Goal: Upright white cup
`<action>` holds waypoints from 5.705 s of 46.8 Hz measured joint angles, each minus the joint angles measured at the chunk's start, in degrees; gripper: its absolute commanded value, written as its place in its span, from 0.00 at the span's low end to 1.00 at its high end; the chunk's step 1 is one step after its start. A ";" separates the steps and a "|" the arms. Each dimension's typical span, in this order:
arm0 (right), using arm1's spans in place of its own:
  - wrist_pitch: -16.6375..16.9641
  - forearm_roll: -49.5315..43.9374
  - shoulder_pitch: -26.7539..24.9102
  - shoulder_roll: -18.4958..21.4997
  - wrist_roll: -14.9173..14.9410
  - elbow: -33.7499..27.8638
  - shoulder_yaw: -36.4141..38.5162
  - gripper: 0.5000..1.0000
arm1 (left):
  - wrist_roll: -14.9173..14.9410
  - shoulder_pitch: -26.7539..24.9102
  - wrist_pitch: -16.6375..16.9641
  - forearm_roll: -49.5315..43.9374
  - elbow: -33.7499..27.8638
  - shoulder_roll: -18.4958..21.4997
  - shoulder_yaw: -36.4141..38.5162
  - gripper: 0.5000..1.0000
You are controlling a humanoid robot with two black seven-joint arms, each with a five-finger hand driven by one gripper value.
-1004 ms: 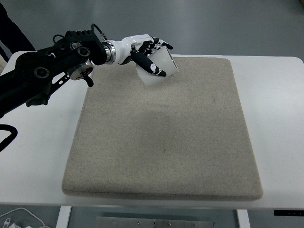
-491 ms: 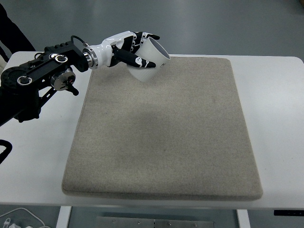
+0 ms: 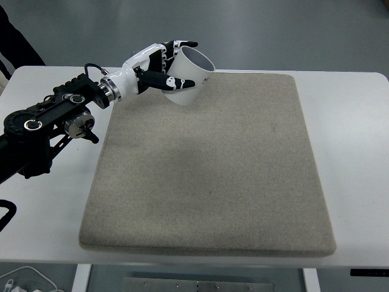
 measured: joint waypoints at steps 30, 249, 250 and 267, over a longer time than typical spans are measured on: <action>0.00 0.00 0.01 0.00 0.00 -0.05 0.02 0.86 | -15.20 3.88 4.68 2.58 4.89 -1.08 0.97 0.00; 0.00 0.00 0.00 0.00 0.00 -0.01 0.05 0.86 | 6.13 -5.74 -5.25 -30.70 32.37 -5.94 -3.21 0.99; 0.00 0.00 0.00 0.00 0.00 -0.01 0.05 0.86 | 6.15 -5.70 -5.89 -31.01 32.56 -5.93 -3.21 0.99; 0.01 0.00 0.00 0.00 0.00 -0.01 0.03 0.86 | 6.11 -3.98 -11.37 -37.85 32.94 -5.98 -3.17 0.99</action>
